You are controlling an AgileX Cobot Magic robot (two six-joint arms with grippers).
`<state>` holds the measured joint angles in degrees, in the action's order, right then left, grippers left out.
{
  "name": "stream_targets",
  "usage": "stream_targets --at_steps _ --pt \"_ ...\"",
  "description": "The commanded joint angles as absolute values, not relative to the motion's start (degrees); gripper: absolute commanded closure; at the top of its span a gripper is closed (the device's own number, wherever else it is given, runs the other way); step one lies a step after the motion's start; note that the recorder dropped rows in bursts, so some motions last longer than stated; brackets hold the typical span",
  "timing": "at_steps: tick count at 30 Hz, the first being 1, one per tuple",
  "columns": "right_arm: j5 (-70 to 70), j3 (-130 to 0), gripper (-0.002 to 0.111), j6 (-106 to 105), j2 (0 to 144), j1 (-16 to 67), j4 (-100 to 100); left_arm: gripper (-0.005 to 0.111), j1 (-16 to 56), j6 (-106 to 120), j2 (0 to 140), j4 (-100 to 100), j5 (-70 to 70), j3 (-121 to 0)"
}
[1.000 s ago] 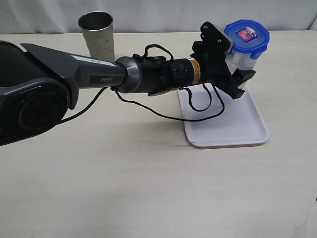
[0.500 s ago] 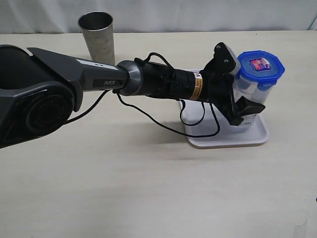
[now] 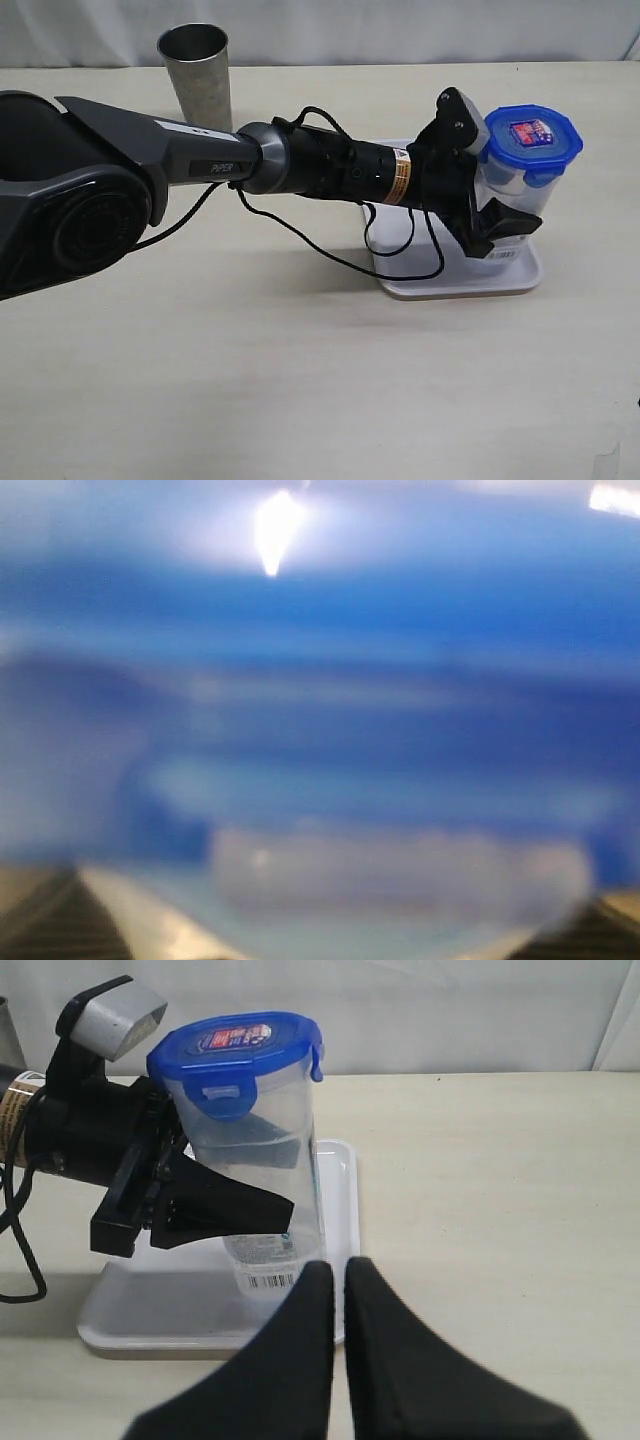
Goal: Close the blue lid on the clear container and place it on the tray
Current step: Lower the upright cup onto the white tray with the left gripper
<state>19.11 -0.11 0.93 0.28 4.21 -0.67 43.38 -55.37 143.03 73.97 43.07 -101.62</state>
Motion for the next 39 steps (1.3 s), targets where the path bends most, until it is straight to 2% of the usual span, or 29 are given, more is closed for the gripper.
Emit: stream_targets --at_steps 1,19,22,23,25,28,30,33,39 --pt "19.2 0.0 0.104 1.1 0.0 4.0 -0.9 0.107 43.5 -57.5 142.2 75.1 43.6 -102.1" --pt "19.2 0.0 0.104 1.1 0.0 4.0 -0.9 0.105 43.5 -58.7 142.2 77.2 41.6 -102.1" --pt "19.2 0.0 0.104 1.1 0.0 4.0 -0.9 0.093 43.5 -58.7 142.2 77.2 40.6 -102.1" --pt "19.2 0.0 0.104 1.1 0.0 4.0 -0.9 0.085 43.4 -58.7 142.2 77.2 40.5 -102.1" --pt "19.2 0.0 0.104 1.1 0.0 4.0 -0.9 0.068 43.4 -58.7 142.2 77.2 39.5 -102.1" --pt "19.2 0.0 0.104 1.1 0.0 4.0 -0.9 0.032 43.4 -58.7 142.2 77.3 38.7 -102.1" --pt "19.2 0.0 0.104 1.1 0.0 4.0 -0.9 0.015 43.4 -58.7 142.2 77.3 37.5 -102.1" --pt "19.2 0.0 0.104 1.1 0.0 4.0 -0.9 0.007 43.4 -58.7 142.2 77.4 36.4 -102.1" --pt "19.2 0.0 0.104 1.1 0.0 4.0 -0.9 0.007 43.3 -58.7 142.2 77.4 36.4 -102.1"
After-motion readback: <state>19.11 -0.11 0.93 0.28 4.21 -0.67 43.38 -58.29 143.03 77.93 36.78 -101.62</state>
